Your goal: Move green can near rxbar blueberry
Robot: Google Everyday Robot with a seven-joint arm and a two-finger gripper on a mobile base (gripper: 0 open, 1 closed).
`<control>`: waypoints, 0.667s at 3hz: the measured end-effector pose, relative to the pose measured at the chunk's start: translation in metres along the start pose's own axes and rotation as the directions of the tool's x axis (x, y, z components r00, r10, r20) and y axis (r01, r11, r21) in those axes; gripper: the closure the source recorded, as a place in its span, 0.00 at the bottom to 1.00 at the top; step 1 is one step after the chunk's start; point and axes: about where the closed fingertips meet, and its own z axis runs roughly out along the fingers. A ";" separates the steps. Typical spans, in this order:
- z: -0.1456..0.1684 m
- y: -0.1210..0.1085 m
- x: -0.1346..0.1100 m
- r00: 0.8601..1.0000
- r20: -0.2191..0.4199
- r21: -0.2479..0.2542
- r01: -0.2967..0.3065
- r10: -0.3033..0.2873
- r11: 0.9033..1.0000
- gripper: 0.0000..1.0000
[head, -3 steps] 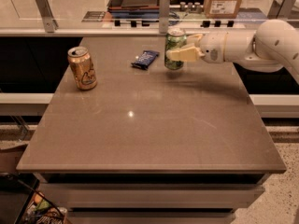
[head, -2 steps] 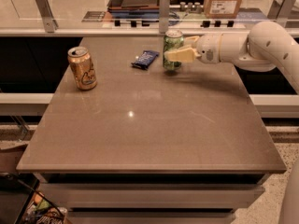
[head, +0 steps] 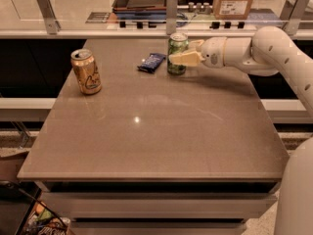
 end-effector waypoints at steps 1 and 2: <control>0.001 0.000 0.000 1.000 0.000 -0.002 0.000 0.000 1.000 0.83; 0.001 0.000 0.000 1.000 0.000 -0.002 0.000 0.000 1.000 0.60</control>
Offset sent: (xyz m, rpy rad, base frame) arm 0.0003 0.0013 -0.0005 0.0007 0.0006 0.0018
